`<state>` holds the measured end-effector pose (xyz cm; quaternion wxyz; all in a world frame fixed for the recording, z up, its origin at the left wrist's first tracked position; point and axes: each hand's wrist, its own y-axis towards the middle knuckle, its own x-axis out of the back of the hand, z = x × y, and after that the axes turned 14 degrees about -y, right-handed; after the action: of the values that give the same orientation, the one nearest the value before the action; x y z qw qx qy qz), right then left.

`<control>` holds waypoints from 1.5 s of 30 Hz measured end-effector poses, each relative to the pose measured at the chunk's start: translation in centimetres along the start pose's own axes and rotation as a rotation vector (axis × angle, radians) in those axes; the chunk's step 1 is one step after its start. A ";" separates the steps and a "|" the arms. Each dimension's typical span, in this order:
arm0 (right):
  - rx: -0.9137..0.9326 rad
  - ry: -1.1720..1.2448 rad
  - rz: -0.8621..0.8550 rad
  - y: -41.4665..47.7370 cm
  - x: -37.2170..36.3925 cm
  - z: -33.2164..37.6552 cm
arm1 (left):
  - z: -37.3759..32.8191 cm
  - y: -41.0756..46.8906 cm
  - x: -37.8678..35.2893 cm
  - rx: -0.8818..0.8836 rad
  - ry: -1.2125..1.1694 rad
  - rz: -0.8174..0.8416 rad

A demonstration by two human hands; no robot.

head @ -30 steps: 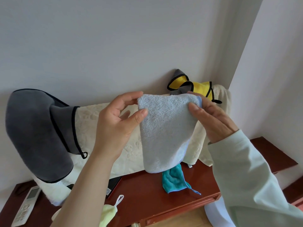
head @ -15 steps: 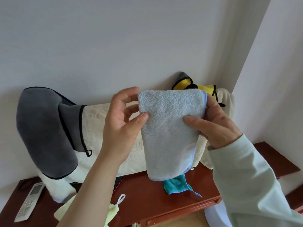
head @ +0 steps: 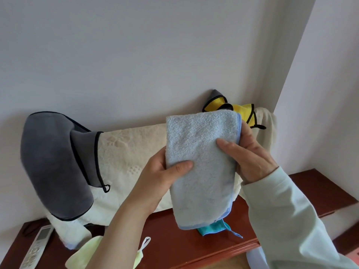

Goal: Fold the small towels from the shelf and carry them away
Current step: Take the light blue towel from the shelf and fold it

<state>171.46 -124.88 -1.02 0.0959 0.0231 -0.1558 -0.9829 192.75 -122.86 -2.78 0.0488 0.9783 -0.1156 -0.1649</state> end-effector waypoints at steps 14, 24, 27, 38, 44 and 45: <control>-0.333 -0.061 0.160 -1.2 -0.1 -0.8 | -2.8 0.1 -1.4 -0.106 -0.173 -0.110; -0.107 -0.085 0.048 -1.1 -1.2 -1.2 | -2.3 0.0 0.1 0.088 0.085 -0.101; -0.093 -0.068 -0.019 -0.9 -1.2 -1.5 | -2.5 0.0 0.8 0.081 0.107 -0.086; -0.087 -0.425 0.024 -0.4 -0.8 -2.1 | -1.9 0.2 2.9 -0.122 0.237 -0.117; -0.091 -0.780 0.106 0.2 -0.5 -1.6 | -1.7 0.4 3.9 -0.182 0.503 -0.130; -0.096 -0.818 0.114 0.3 -0.7 -1.6 | -1.6 0.5 4.1 -0.187 0.538 -0.138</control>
<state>172.29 -125.50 -2.41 0.0813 -0.3823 -0.1362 -0.9103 196.94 -124.21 -2.46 0.1564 0.9837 -0.0162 0.0874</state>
